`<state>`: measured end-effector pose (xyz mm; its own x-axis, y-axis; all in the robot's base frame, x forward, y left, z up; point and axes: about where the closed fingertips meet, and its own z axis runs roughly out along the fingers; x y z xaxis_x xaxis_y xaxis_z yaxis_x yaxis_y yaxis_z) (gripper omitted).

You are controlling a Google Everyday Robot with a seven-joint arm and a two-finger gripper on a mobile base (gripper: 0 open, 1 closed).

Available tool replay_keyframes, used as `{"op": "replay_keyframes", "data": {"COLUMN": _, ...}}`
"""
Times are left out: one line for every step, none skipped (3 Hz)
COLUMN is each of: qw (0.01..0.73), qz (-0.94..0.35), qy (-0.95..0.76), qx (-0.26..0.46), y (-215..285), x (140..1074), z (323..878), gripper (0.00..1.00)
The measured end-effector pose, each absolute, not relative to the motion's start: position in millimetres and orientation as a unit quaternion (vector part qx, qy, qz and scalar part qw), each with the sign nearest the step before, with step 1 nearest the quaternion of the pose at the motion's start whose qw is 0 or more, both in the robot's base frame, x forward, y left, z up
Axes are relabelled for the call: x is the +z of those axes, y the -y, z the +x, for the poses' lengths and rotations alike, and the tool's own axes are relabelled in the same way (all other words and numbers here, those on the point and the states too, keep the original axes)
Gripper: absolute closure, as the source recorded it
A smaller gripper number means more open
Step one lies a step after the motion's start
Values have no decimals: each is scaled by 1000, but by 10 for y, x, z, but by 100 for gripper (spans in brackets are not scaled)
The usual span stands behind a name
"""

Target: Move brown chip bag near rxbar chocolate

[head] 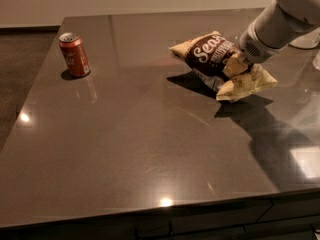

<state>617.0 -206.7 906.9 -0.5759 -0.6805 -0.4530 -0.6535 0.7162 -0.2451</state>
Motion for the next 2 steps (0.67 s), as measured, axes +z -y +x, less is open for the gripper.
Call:
{"op": "replay_keyframes", "data": {"qw": 265, "qz": -361, "qy": -894, "qx": -33, "y": 2131, "x": 9057, "z": 6395, "gripper": 82}}
{"op": "replay_keyframes", "data": {"qw": 265, "qz": -347, "qy": -899, "qx": -36, "y": 2202, "x": 9048, "z": 6575, "gripper": 58}}
